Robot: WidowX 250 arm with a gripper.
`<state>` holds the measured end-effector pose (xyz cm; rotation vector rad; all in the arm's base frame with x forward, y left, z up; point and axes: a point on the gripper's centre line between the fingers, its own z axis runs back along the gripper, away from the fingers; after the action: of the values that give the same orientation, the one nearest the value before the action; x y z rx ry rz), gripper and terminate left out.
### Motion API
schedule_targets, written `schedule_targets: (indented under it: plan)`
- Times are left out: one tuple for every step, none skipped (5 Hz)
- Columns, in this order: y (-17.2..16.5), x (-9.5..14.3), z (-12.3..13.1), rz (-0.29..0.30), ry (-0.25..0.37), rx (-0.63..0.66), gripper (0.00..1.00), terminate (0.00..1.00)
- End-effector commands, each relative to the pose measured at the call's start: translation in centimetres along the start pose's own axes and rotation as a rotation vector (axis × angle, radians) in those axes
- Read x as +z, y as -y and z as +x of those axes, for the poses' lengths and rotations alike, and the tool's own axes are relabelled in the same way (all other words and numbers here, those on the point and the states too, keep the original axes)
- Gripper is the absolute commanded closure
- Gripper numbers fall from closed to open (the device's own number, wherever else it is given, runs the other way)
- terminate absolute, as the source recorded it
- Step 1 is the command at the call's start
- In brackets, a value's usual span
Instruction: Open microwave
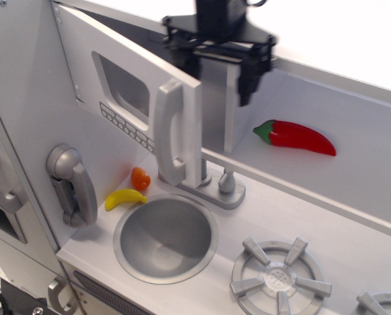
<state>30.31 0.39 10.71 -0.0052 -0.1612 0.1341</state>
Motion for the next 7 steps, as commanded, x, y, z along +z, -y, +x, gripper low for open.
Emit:
schedule_targets:
  plan:
    - [-5.2,1.5,-2.8,0.050,0.065,-0.050,0.00,0.00]
    - [-7.4,2.1,-5.1,0.046,0.062,-0.104,0.00,0.00]
    - [-9.2,2.6,-6.6,0.044,0.079,-0.147,0.00,0.00]
    - [-9.8,3.8,-6.9,0.014,0.078,-0.145,0.00,0.00]
    - [-8.6,5.5,-6.5,-0.039,0.076,-0.138,0.00,0.00]
    - [-7.7,8.0,-5.7,-0.103,0.088,-0.123,0.00,0.00]
    - [-7.7,8.0,-5.7,-0.103,0.088,-0.123,0.00,0.00]
